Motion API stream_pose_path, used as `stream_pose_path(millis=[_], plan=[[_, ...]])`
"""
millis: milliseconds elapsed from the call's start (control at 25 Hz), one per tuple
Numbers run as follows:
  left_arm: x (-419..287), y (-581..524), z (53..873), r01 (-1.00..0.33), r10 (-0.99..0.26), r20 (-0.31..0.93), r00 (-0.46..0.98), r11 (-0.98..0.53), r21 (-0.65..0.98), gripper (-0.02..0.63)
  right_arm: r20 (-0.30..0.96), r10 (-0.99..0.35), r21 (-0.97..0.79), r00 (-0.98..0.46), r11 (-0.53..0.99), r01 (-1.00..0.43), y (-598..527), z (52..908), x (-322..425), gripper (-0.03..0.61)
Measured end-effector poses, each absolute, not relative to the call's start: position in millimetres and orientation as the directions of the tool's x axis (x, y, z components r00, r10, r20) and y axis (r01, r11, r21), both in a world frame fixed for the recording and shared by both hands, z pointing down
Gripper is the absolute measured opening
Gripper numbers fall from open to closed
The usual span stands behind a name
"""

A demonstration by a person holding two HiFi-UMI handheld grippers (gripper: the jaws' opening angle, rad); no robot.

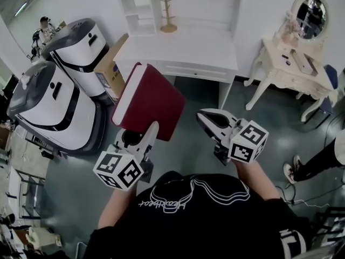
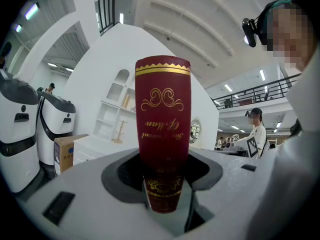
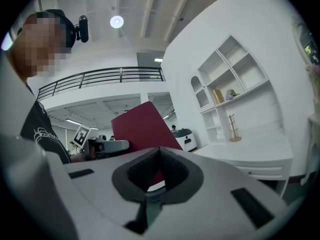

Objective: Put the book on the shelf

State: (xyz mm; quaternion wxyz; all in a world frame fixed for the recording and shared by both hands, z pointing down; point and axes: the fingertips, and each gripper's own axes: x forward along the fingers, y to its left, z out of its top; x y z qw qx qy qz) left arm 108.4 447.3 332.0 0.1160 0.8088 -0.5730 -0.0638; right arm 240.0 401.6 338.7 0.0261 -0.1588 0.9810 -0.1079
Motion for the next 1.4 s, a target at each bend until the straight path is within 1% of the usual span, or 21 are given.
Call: stream_pose_path(millis=[320, 600, 1120, 1400], plan=[[94.4, 425.5, 343.9, -0.909, -0.945, 0.036, 0.326, -0.303, 0.285, 0.206, -0.004, -0.299, -0.252, -0.954, 0.924, -0.289, 376.7, 349.0, 223.2, 0.006], [63.5, 384.7, 356.5, -0.909, -0.949, 0.044, 0.311, -0.283, 0.307, 0.206, 0.023, -0.281, -0.268, -0.960, 0.923, -0.276, 335.9, 361.2, 190.3, 0.006], [-21.7, 242.4, 367.6, -0.899, -0.940, 0.082, 0.333, -0.290, 0.328, 0.206, 0.059, -0.309, -0.293, -0.949, 0.904, -0.312, 199.2, 364.8, 105.2, 0.006], [-74.8, 157.3, 360.4, -0.891, -0.932, 0.077, 0.354, -0.311, 0.332, 0.206, 0.061, -0.344, -0.287, -0.937, 0.893, -0.346, 116.1, 353.1, 56.7, 0.006]])
